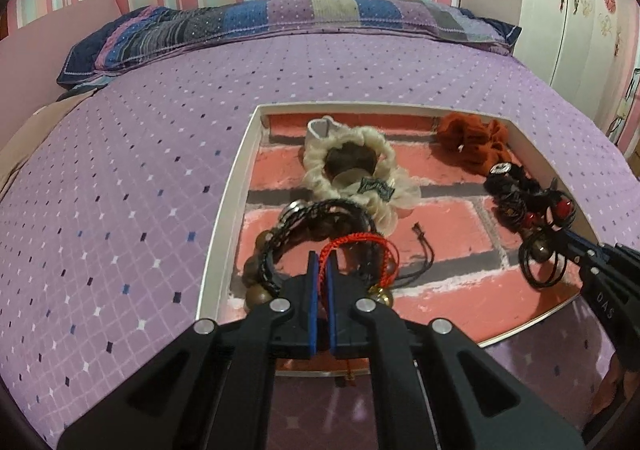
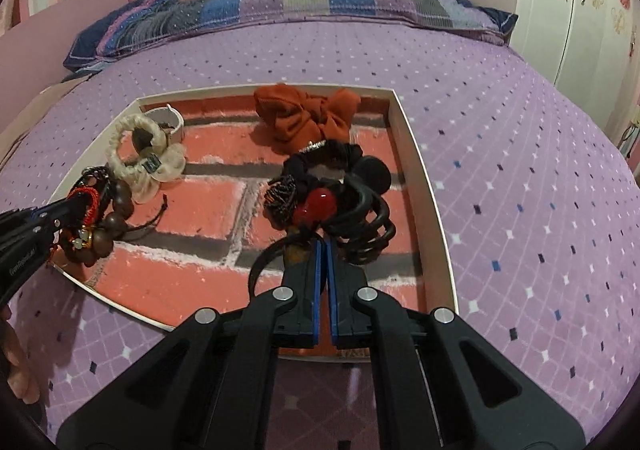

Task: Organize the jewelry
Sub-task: 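Open both tools to release the red items in the tray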

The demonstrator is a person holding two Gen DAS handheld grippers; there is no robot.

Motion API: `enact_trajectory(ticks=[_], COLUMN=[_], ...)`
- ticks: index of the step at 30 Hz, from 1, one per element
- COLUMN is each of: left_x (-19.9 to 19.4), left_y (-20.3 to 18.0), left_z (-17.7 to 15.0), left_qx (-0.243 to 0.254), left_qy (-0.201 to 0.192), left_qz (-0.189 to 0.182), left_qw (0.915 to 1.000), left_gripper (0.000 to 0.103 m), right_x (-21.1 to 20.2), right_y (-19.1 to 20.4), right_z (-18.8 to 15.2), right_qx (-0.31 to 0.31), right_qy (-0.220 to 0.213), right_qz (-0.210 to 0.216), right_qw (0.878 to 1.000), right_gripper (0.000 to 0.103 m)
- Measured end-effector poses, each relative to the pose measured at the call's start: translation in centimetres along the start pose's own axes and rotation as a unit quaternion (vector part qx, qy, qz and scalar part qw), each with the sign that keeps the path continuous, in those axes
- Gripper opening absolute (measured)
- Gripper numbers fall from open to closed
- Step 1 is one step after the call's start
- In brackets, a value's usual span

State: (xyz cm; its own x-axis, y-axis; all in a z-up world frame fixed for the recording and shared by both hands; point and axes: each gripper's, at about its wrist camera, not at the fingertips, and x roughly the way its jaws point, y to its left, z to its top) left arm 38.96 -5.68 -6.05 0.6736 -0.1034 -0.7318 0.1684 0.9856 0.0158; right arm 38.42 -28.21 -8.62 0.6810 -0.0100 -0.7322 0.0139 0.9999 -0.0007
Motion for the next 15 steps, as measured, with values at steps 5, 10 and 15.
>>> enact_trajectory(ticks=[5, 10, 15], left_x=[0.1, -0.6, -4.4], left_y=[0.1, 0.3, 0.6], left_z=[-0.3, -0.9, -1.1], left_qx=[-0.001, -0.003, -0.003], left_qy=[0.009, 0.022, -0.018], left_qz=[-0.003, -0.006, 0.016], left_qw=[1.0, 0.9997, 0.9997], left_gripper=[0.005, 0.007, 0.07], right_x=[0.0, -0.4, -3.2], right_y=[-0.2, -1.1, -1.8], right_z=[0.0, -0.3, -0.1], right_qx=[0.004, 0.018, 0.011], right_qy=[0.008, 0.009, -0.021], right_qz=[0.005, 0.018, 0.025], right_qw=[1.0, 1.0, 0.999], right_gripper=[0.029, 0.058, 0.078])
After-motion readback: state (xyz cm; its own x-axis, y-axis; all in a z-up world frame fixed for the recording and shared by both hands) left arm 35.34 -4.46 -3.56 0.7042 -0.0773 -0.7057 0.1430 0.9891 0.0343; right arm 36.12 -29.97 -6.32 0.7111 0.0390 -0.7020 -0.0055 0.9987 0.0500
